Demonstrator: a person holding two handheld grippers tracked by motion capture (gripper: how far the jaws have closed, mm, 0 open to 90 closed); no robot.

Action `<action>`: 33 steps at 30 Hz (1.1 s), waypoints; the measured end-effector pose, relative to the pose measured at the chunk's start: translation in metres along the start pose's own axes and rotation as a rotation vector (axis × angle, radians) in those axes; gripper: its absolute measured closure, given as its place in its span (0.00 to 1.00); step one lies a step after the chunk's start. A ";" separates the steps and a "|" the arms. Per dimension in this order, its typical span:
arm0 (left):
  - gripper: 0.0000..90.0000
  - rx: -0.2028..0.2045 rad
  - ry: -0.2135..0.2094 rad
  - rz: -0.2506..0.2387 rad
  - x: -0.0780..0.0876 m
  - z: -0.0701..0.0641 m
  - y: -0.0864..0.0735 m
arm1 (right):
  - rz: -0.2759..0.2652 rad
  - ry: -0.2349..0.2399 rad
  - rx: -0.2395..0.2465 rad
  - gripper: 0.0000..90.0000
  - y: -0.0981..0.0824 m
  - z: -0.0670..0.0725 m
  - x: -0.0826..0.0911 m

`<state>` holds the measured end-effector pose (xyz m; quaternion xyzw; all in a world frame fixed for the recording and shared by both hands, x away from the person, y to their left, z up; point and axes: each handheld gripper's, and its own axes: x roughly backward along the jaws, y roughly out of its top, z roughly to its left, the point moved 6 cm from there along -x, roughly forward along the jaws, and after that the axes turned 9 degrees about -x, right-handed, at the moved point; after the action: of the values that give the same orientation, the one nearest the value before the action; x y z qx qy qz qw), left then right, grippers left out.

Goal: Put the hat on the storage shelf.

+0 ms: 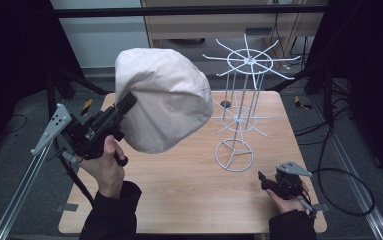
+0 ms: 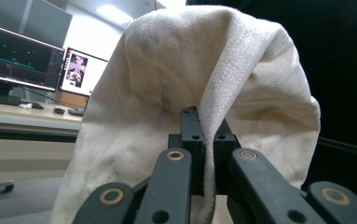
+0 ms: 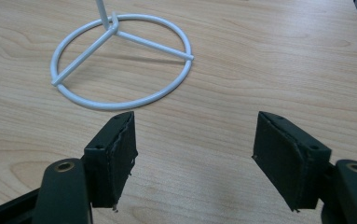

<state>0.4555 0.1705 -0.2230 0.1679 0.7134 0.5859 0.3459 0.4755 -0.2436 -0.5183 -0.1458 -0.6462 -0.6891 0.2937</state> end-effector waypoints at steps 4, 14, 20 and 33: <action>0.98 0.002 -0.010 -0.021 -0.008 -0.006 0.004 | -0.001 0.002 -0.001 0.34 0.000 0.000 0.000; 0.98 0.009 -0.021 -0.035 -0.031 -0.016 0.013 | -0.002 0.006 -0.001 0.34 0.000 0.001 0.000; 0.98 0.011 -0.036 -0.029 -0.046 -0.023 0.011 | -0.003 0.008 -0.008 0.34 0.000 0.000 0.000; 0.98 0.009 -0.044 0.046 -0.077 -0.028 -0.014 | -0.010 0.018 -0.014 0.34 0.000 0.000 0.000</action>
<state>0.4925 0.0968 -0.2116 0.1989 0.7042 0.5866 0.3471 0.4757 -0.2439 -0.5179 -0.1385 -0.6394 -0.6964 0.2950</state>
